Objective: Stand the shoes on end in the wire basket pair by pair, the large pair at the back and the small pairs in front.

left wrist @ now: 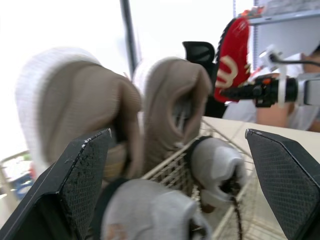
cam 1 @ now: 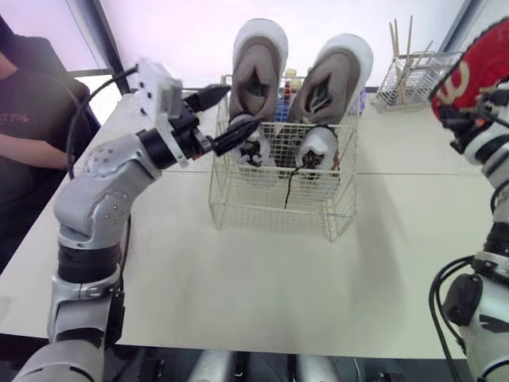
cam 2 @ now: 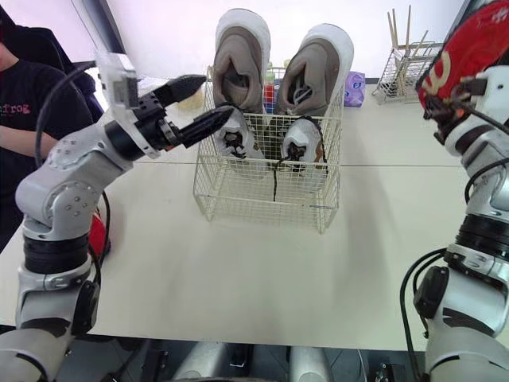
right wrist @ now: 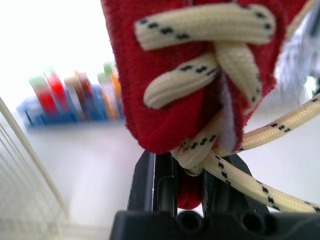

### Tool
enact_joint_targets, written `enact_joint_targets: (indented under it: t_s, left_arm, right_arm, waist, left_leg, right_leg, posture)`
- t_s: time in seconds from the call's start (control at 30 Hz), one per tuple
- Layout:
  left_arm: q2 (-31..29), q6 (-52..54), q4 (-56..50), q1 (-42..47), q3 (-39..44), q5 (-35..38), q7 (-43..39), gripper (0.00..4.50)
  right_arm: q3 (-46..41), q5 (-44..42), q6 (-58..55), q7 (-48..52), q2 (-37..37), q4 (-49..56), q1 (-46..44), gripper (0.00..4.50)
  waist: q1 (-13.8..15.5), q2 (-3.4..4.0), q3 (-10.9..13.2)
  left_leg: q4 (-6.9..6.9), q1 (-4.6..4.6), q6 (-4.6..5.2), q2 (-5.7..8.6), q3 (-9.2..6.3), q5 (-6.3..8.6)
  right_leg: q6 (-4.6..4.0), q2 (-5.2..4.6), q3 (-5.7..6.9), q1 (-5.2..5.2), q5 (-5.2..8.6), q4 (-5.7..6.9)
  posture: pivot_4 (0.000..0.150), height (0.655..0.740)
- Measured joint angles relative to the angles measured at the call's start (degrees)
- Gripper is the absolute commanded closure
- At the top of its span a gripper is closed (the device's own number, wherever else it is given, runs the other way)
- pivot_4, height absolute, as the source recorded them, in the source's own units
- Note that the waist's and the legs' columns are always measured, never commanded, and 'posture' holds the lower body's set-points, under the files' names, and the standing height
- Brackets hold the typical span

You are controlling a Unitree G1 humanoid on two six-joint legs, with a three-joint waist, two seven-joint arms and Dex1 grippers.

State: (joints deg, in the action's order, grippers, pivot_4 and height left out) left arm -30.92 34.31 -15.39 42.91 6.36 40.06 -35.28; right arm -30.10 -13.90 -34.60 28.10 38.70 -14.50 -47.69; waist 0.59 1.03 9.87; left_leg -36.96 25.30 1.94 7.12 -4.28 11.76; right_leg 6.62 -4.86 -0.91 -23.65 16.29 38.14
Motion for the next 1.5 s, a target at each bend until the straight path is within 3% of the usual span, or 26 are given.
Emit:
enact_joint_targets:
  t_s: [0.3,0.53,0.77,1.1,1.3,1.5]
  left_arm:
    - [-2.90,0.08,2.45,1.67,1.87,-1.13,-0.61,0.00]
    - [-5.93,1.29,5.85,4.52,4.97,-0.51,-1.44,0.00]
    - [-8.24,7.16,7.01,7.41,7.48,5.92,-4.44,0.00]
    - [-13.60,29.85,12.19,12.34,12.76,27.31,-3.89,0.00]
    - [-17.33,37.33,13.18,13.38,12.08,30.66,-4.78,0.00]
    - [-17.46,42.14,13.92,15.36,9.87,31.89,-4.82,0.00]
  right_arm:
    - [5.86,-7.17,10.01,7.41,0.02,4.67,-7.03,4.43]
    - [15.08,-11.96,8.54,22.64,6.60,9.09,-11.60,4.43]
    - [23.19,-14.81,7.83,36.74,10.08,14.11,-16.52,4.43]
    - [40.69,2.08,38.55,51.06,7.49,9.25,-20.29,4.43]
    - [47.71,7.31,46.32,62.10,8.68,7.49,-23.64,4.43]
    - [52.44,18.43,58.43,62.55,8.43,0.44,-27.91,4.43]
  waist:
    - [-0.04,0.00,0.01]
    - [-0.18,-0.05,0.05]
    - [-0.40,-0.12,0.09]
    - [-1.44,-0.27,0.18]
    - [-1.33,-0.35,0.23]
    - [-1.40,-0.36,0.23]
  left_leg:
    - [0.00,0.00,0.00,-0.02,-0.02,0.00]
    - [0.03,0.03,0.02,-0.03,-0.03,0.02]
    - [0.03,0.01,0.31,-0.04,-0.04,0.21]
    - [0.02,0.02,-0.03,-0.04,-0.05,0.00]
    - [0.02,0.03,-0.04,-0.04,-0.06,0.00]
    - [0.02,0.02,-0.11,-0.04,-0.06,-0.02]
  right_leg:
    - [0.01,0.05,-0.01,0.01,-0.02,-0.02]
    - [0.00,0.05,-0.01,-0.05,-0.02,-0.02]
    - [0.00,0.04,-0.02,-0.06,-0.02,-0.03]
    - [0.01,0.08,-0.01,-0.14,-0.02,0.04]
    - [0.01,0.08,-0.02,-0.37,-0.02,0.04]
    - [0.01,0.10,-0.05,-0.45,-0.02,0.11]
  posture:
    - [0.150,0.7400]
    - [0.150,0.7400]
    - [0.150,0.7400]
    - [0.150,0.7400]
    - [0.150,0.7400]
    - [0.150,0.7400]
